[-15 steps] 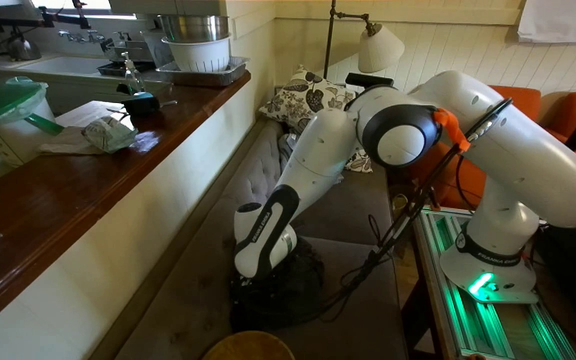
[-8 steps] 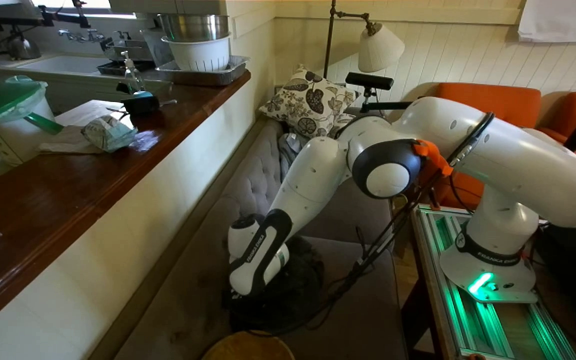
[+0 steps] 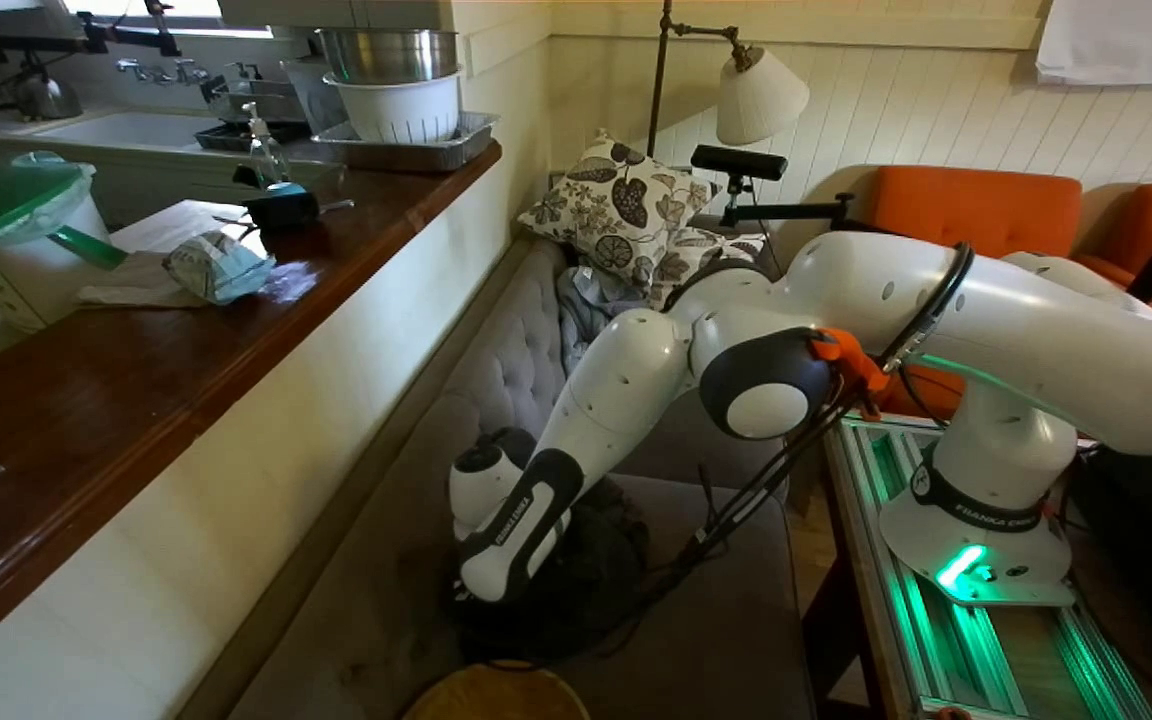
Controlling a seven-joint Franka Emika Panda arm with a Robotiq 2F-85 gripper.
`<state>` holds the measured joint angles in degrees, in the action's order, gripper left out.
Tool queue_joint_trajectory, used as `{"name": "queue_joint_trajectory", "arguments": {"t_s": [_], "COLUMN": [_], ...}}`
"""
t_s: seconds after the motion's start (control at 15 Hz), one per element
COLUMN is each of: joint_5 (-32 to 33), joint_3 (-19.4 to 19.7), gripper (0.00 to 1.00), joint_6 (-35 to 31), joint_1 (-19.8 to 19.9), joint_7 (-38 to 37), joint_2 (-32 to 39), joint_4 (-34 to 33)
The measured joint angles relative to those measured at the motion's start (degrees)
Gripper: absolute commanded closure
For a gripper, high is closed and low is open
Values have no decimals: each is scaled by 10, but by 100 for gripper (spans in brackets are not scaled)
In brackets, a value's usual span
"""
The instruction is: Put a part of the jersey in the bowl
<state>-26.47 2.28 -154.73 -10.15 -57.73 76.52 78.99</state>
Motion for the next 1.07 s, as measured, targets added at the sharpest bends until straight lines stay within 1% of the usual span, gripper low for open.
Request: {"name": "queue_joint_trajectory", "arguments": {"t_s": [0.07, 0.2, 0.27, 0.33, 0.4, 0.47, 0.6, 0.67, 0.8, 0.93, 1.07], "joint_5": [7, 20, 26, 30, 35, 41, 50, 53, 53, 53, 53], "joint_3": [4, 10, 12, 13, 14, 16, 19, 22, 29, 37, 46], "gripper": [55, 67, 75, 81, 85, 86, 93, 94, 92, 92, 92], "joint_6": [4, 12, 17, 21, 26, 29, 37, 38, 36, 24, -2], "joint_1": [-2, -4, -4, -4, -4, -4, -4, -4, -6, -9, -13], "joint_7": [-11, -30, -38, -45, -50, -54, -58, -59, -59, -58, -52], "joint_2": [6, 16, 20, 24, 27, 29, 29, 28, 21, 0, -35], "joint_4": [-8, -22, -29, -35, -40, -44, -48, -48, -44, -23, 19]}}
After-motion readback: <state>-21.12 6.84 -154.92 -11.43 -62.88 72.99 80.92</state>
